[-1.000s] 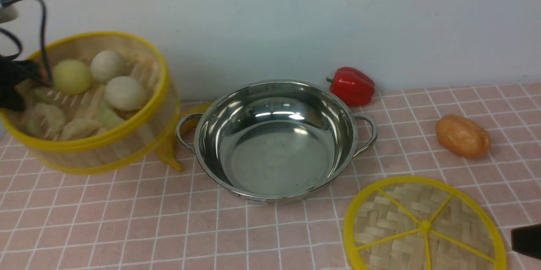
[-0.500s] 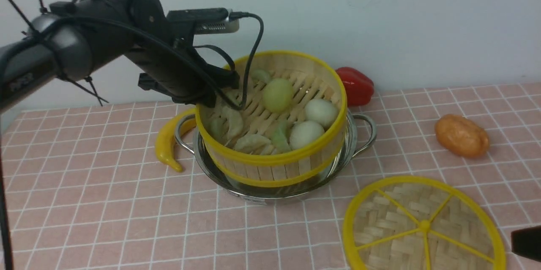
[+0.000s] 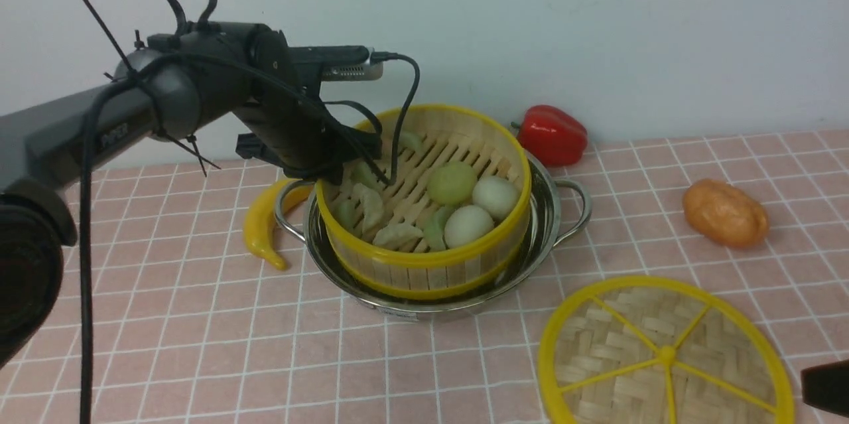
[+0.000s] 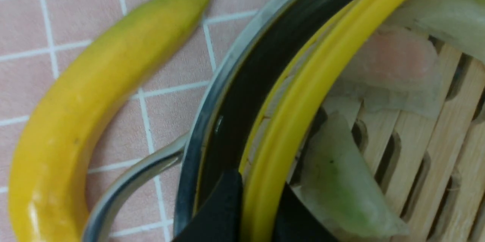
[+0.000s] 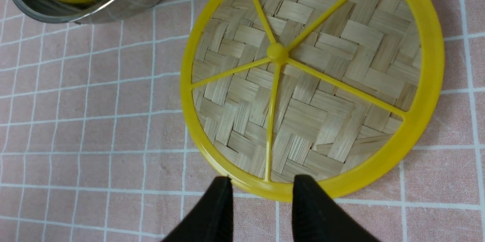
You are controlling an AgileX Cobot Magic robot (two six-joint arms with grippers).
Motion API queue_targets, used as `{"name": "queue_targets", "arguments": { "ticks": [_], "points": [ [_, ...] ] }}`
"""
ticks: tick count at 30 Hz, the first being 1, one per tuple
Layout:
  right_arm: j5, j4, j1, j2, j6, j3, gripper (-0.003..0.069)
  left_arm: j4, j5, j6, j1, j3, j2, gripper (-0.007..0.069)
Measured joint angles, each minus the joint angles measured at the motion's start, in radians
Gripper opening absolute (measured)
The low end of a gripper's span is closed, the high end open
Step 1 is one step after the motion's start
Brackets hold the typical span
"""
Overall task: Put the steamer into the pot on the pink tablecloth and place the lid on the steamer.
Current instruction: 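Place the bamboo steamer basket with dumplings into the steel pot with the left gripper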
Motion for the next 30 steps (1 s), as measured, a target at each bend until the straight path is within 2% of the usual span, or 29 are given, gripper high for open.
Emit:
{"name": "queue_targets", "arguments": {
  "ticks": [14, 18, 25, 26, 30],
  "points": [
    [0.000, 0.000, 0.000, 0.000, 0.020, 0.000, 0.0240, -0.017, -0.067, 0.006, 0.000, 0.000, 0.088, 0.0040],
    [0.003, 0.000, 0.000, 0.000, 0.021, 0.000, 0.0240, -0.025, -0.066, 0.005, 0.000, -0.001, 0.090, 0.0062],
    [0.004, 0.000, 0.000, 0.000, 0.022, 0.000, 0.0240, -0.038, -0.026, 0.000, 0.000, -0.018, 0.090, 0.0209],
    [0.005, 0.000, 0.000, 0.000, 0.022, 0.000, 0.0240, -0.037, 0.000, 0.000, 0.000, -0.035, 0.089, 0.0259],
    [0.005, 0.007, 0.000, 0.000, 0.022, 0.000, 0.0240, -0.004, 0.112, 0.001, 0.000, -0.131, 0.064, 0.0361]
  ]
}}
